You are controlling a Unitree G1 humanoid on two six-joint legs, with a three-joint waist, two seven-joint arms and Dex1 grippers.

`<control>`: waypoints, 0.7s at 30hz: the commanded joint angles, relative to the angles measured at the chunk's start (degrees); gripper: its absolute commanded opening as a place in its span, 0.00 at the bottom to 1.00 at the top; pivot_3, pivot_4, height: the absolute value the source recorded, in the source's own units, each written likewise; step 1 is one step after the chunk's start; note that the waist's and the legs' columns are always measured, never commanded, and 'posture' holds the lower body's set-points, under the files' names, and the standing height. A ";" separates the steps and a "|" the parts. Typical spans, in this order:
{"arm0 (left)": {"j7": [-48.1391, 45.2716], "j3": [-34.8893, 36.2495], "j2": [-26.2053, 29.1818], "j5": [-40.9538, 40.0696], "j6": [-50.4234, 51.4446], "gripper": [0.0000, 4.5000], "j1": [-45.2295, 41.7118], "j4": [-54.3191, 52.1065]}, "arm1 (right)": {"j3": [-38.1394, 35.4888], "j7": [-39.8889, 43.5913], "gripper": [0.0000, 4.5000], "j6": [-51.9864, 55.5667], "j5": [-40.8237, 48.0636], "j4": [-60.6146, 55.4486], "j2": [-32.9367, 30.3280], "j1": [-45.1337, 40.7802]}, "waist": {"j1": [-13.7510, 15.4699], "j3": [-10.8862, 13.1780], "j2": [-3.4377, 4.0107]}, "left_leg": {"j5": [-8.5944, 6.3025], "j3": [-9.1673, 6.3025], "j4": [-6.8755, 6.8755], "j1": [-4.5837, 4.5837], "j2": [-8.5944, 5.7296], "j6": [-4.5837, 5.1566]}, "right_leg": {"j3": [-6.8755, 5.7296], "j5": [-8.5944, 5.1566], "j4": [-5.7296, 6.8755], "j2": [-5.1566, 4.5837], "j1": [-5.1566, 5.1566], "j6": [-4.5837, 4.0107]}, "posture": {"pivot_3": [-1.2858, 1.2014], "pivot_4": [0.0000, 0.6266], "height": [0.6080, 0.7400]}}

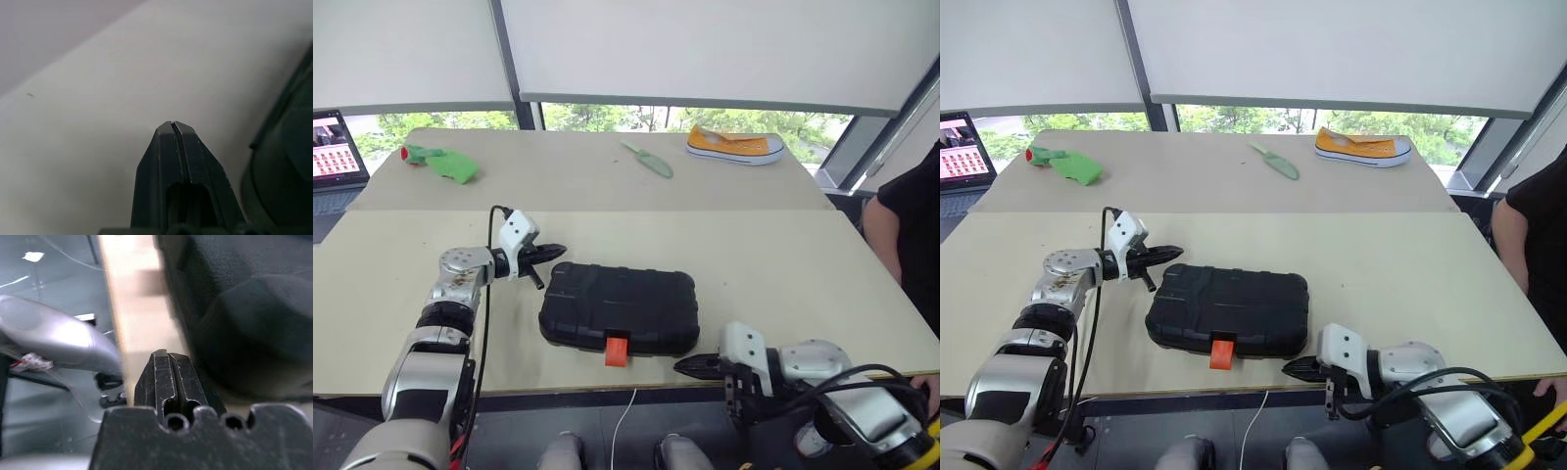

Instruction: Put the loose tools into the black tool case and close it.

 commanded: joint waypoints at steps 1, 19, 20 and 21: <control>-5.42 -0.32 1.88 0.30 2.16 0.00 -0.33 0.22 | -0.75 -1.42 0.00 -1.60 -4.79 4.15 2.00 -3.83 | -0.01 0.01 -0.01 | 0.00 0.01 0.01 -0.02 0.00 0.00 | 0.00 0.00 0.01 0.00 -0.03 0.00 | 0.52 0.24 1.00; -12.36 11.47 13.52 -18.29 29.52 0.00 21.15 -38.34 | -10.50 0.96 0.00 -25.61 -7.07 34.24 8.52 -16.31 | 0.21 0.04 -0.03 | 0.07 0.06 0.05 0.05 0.06 -0.03 | 0.02 0.15 0.06 -0.01 0.01 -0.01 | 0.52 0.24 1.00; -13.21 11.65 14.19 -20.68 32.86 0.00 21.57 -41.98 | -11.57 2.25 0.00 -24.12 -5.18 32.89 8.32 -15.28 | 0.23 0.04 -0.03 | 0.07 0.05 0.05 0.06 0.06 -0.03 | 0.02 0.15 0.06 -0.01 0.03 0.00 | 0.52 0.24 1.00; -13.23 11.80 14.39 -22.71 35.76 0.00 21.75 -45.17 | -12.51 2.82 0.00 -23.45 -4.10 31.65 8.10 -14.27 | 0.29 0.05 -0.02 | 0.07 0.06 0.04 0.05 0.06 -0.03 | 0.01 0.15 0.05 -0.02 0.04 0.00 | 0.52 0.24 1.00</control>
